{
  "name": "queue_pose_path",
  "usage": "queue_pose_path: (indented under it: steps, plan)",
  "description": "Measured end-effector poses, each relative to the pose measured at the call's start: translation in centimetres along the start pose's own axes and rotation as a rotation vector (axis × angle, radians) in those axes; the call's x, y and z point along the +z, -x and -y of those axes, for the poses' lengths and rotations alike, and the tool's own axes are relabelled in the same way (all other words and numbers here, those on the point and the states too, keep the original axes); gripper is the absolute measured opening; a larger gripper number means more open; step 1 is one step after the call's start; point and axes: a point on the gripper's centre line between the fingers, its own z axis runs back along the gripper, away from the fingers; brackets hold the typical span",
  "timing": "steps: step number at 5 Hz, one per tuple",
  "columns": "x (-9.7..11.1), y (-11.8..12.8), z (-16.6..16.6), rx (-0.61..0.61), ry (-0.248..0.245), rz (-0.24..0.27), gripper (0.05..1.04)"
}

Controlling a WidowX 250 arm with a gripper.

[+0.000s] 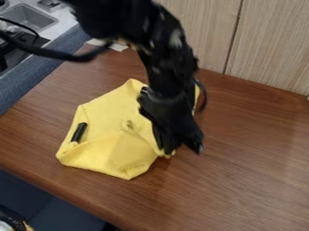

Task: Unfold the cloth from left to right

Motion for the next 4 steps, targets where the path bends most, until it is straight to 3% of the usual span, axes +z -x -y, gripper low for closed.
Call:
queue_pose_path:
  steps: [1,3,4]
  plan:
    - [-2.02,0.32,1.4,-0.048,0.004,-0.003,0.054]
    - [-2.74,0.22,2.35,-0.122,0.001,-0.038,0.077]
    - [-2.74,0.06,2.39,-0.062,-0.021,-0.028,0.227]
